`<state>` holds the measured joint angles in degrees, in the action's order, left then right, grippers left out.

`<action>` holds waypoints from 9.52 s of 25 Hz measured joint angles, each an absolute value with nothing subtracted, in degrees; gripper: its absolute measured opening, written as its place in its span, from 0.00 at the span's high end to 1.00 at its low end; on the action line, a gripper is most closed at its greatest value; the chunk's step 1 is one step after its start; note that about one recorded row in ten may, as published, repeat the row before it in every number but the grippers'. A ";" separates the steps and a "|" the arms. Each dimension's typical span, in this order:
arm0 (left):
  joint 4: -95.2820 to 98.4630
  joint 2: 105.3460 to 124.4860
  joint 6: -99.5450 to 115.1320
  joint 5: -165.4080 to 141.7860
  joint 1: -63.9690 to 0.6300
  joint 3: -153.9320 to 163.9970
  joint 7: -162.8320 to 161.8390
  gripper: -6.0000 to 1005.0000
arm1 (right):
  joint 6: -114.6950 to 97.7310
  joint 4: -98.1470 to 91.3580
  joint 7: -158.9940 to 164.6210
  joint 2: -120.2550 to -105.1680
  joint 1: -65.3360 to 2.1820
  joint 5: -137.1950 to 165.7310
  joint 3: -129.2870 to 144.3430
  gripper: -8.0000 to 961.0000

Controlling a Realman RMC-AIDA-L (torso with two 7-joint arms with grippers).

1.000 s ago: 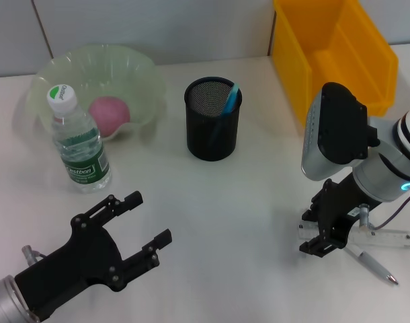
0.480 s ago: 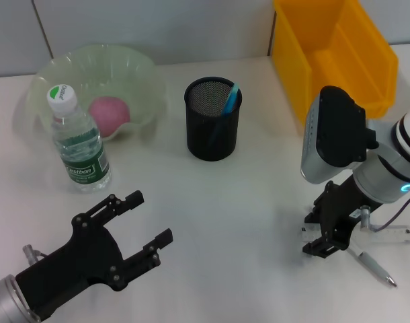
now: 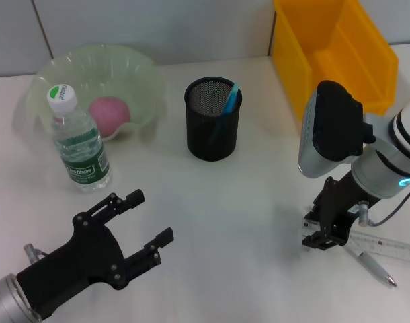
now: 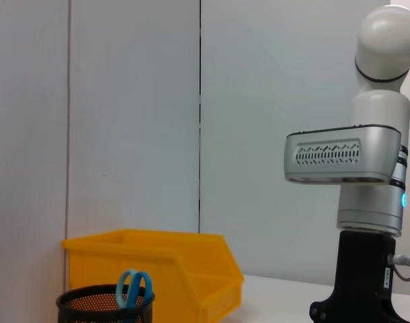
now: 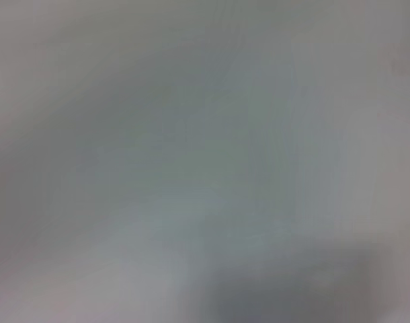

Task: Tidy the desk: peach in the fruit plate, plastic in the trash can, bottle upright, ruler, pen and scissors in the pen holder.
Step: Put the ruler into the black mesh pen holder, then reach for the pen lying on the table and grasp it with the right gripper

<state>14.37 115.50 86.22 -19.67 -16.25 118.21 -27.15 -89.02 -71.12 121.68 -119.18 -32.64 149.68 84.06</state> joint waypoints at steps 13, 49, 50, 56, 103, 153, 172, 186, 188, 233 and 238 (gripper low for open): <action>14.23 115.31 87.53 -19.36 -16.09 118.21 -27.15 0.26 | -90.79 -83.10 123.21 -119.18 -30.44 146.37 78.65 0.60; 14.24 115.58 88.44 -19.82 -16.54 117.82 -27.16 0.26 | -56.08 -77.37 80.45 -119.44 -22.42 83.47 73.94 0.57; 14.24 115.58 88.44 -19.92 -16.54 117.82 -27.16 0.26 | -56.09 -75.50 77.57 -119.45 -22.59 80.81 74.10 0.57; 14.24 115.53 88.41 -20.37 -16.31 117.63 -27.16 0.26 | -56.42 -64.56 61.93 -119.41 -24.17 66.61 75.87 0.57; 13.44 115.67 88.42 -20.39 -16.23 117.77 -26.62 0.26 | -70.22 -16.49 32.32 -119.77 -40.90 39.46 77.30 0.53; 13.45 115.41 89.30 -20.39 -16.13 117.12 -26.45 0.26 | -111.95 -92.55 154.79 -117.73 -33.09 144.15 56.57 0.27; 13.37 115.52 89.16 -20.39 -16.17 117.50 -26.45 0.26 | -105.85 -74.40 153.70 -118.26 -39.40 158.21 61.38 0.29; 12.94 115.48 89.11 -20.39 -16.21 117.34 -26.44 0.26 | -101.86 -66.51 154.99 -118.91 -42.97 160.00 64.26 0.31; 12.76 115.51 89.11 -20.39 -16.27 117.28 -26.42 0.26 | -101.19 -65.43 155.05 -118.94 -43.29 160.05 64.94 0.31; 12.65 115.66 89.30 -20.39 -16.44 117.59 -26.08 0.26 | -93.19 -55.85 158.82 -119.30 -47.55 161.80 74.31 0.37; 12.65 115.66 89.46 -20.39 -16.39 117.59 -25.84 0.26 | -93.08 -55.77 159.22 -119.44 -47.57 161.71 75.96 0.38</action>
